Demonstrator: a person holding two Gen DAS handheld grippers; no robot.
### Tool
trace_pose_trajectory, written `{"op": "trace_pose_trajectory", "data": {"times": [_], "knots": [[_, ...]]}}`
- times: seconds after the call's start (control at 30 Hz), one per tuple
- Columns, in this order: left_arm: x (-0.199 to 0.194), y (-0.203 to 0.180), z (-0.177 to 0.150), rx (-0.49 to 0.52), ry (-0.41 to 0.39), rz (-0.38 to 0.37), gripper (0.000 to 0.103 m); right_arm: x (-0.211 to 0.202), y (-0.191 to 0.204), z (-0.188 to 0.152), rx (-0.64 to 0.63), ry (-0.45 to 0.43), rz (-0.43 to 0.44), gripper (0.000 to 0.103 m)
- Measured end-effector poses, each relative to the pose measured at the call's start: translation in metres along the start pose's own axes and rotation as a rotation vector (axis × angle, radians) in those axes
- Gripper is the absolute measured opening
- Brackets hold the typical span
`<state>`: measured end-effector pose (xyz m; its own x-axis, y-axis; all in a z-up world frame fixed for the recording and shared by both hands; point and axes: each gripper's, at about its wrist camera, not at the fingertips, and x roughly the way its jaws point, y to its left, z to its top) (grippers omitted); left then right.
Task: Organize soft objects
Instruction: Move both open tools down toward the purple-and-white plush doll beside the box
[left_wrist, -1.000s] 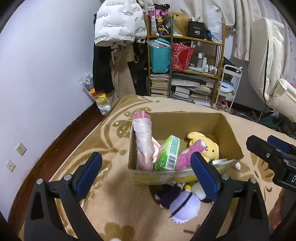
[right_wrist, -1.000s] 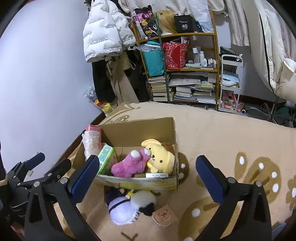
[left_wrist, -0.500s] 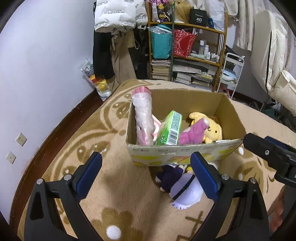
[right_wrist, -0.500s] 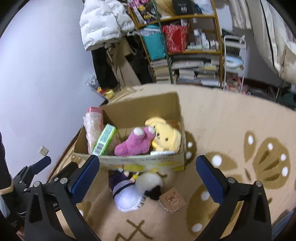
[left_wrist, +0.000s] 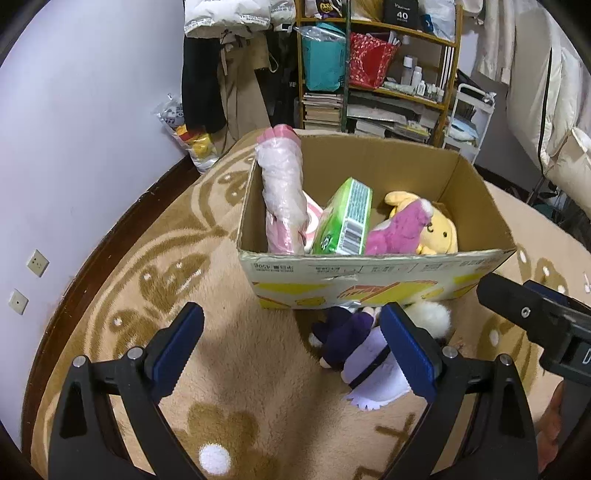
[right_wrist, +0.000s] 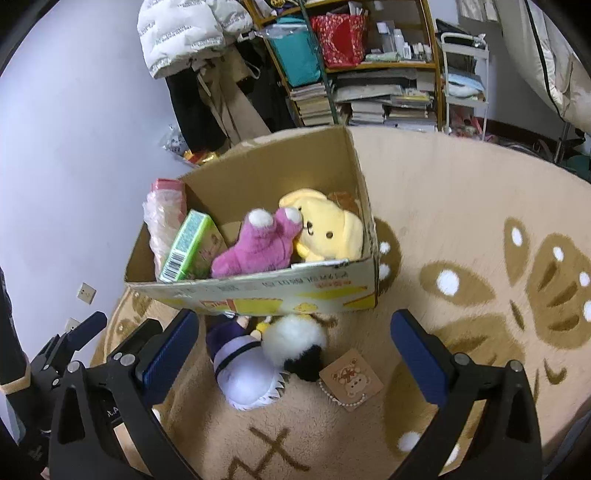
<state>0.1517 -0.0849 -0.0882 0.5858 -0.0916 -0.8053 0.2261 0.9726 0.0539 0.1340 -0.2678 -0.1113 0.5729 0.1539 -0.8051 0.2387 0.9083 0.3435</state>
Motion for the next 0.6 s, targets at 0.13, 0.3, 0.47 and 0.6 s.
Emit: {"op": "trace_pose_trajectory", "data": {"times": [0.13, 0.3, 0.47, 0.6], "knots": [[0.009, -0.005, -0.003, 0.013, 0.021, -0.009, 0.095, 0.011, -0.003, -0.003, 0.015, 0.025, 0.0, 0.103], [0.021, -0.009, -0.006, 0.024, 0.052, -0.009, 0.095, 0.024, -0.005, -0.005, 0.027, 0.054, -0.006, 0.103], [0.029, -0.012, -0.009, 0.032, 0.074, 0.002, 0.095, 0.035, -0.007, -0.007, 0.026, 0.086, -0.029, 0.101], [0.037, -0.013, -0.011, 0.026, 0.095, -0.016, 0.096, 0.042, -0.01, -0.009, 0.047, 0.1, -0.025, 0.101]]}}
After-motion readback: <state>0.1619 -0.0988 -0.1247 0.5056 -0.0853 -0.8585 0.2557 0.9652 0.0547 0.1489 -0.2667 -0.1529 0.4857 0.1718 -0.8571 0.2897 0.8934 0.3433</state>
